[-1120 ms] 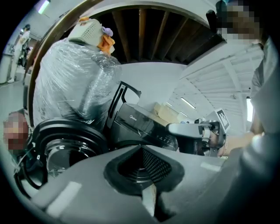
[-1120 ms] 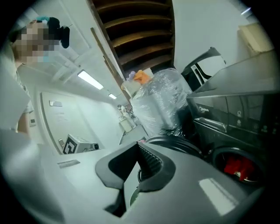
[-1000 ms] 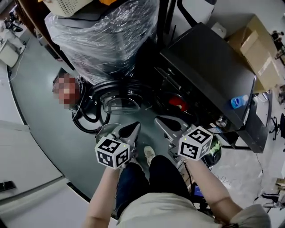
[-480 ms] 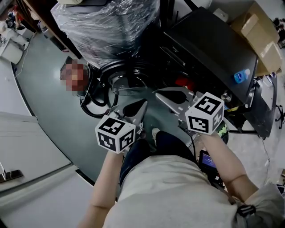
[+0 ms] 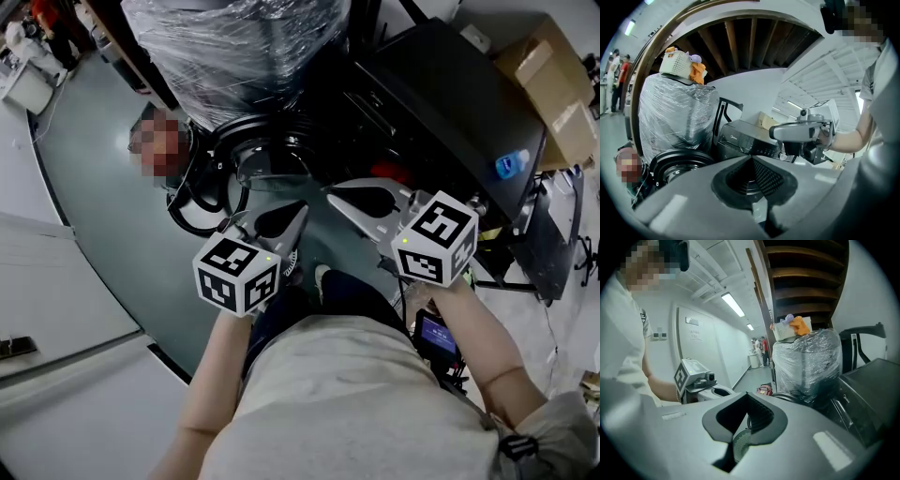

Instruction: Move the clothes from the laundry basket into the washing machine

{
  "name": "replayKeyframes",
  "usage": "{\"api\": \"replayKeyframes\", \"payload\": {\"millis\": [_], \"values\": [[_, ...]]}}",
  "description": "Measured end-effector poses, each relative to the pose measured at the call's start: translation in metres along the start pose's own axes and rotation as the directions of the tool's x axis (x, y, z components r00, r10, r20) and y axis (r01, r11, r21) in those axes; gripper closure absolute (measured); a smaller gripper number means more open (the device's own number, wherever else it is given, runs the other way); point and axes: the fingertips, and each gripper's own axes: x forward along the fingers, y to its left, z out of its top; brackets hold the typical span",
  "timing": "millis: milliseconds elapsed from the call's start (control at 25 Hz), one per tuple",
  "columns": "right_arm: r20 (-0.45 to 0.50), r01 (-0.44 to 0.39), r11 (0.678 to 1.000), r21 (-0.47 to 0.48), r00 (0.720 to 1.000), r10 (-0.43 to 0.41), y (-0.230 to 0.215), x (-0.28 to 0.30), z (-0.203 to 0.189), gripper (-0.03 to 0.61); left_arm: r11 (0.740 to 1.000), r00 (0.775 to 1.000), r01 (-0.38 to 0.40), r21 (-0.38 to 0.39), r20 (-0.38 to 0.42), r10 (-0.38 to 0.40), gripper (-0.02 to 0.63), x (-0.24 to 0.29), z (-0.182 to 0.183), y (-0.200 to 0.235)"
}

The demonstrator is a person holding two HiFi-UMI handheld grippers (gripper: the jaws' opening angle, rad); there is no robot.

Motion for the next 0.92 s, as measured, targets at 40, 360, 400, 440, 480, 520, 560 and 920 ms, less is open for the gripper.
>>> {"api": "replayKeyframes", "payload": {"millis": [40,360,400,440,480,520,560,920], "values": [[-0.003,-0.002,1.0,-0.003,1.0,0.002,0.001,0.0,0.0,0.55,1.0,1.0,-0.001,-0.004,0.001,0.001,0.612,0.0,0.0,0.0],[-0.009,-0.016,0.999,0.036,1.0,0.016,0.003,0.005,-0.01,0.55,1.0,1.0,0.003,-0.024,0.0,-0.003,0.612,0.002,-0.005,-0.003],[-0.003,-0.012,0.999,0.047,1.0,0.012,0.003,0.005,-0.012,0.551,1.0,1.0,-0.002,-0.027,-0.002,0.002,0.612,0.002,-0.007,-0.003],[0.005,-0.008,0.998,0.059,1.0,0.008,0.003,0.006,-0.013,0.551,1.0,1.0,-0.009,-0.03,-0.005,0.009,0.612,0.001,-0.008,-0.001],[0.012,-0.004,0.998,0.069,1.0,0.003,0.003,0.006,-0.014,0.549,0.999,1.0,-0.017,-0.032,-0.008,0.016,0.612,0.0,-0.009,0.0],[0.016,0.0,0.997,0.076,1.0,-0.002,0.003,0.006,-0.015,0.549,0.999,1.0,-0.024,-0.034,-0.008,0.023,0.612,-0.001,-0.009,0.001],[0.016,0.007,0.997,0.079,1.0,-0.008,0.003,0.005,-0.017,0.551,0.999,1.0,-0.03,-0.036,-0.008,0.03,0.612,-0.002,-0.01,0.001],[0.01,0.106,0.993,0.06,0.994,-0.106,0.007,0.006,-0.031,0.551,0.995,0.996,-0.089,-0.052,-0.011,0.088,0.612,-0.01,-0.014,0.008]]}}
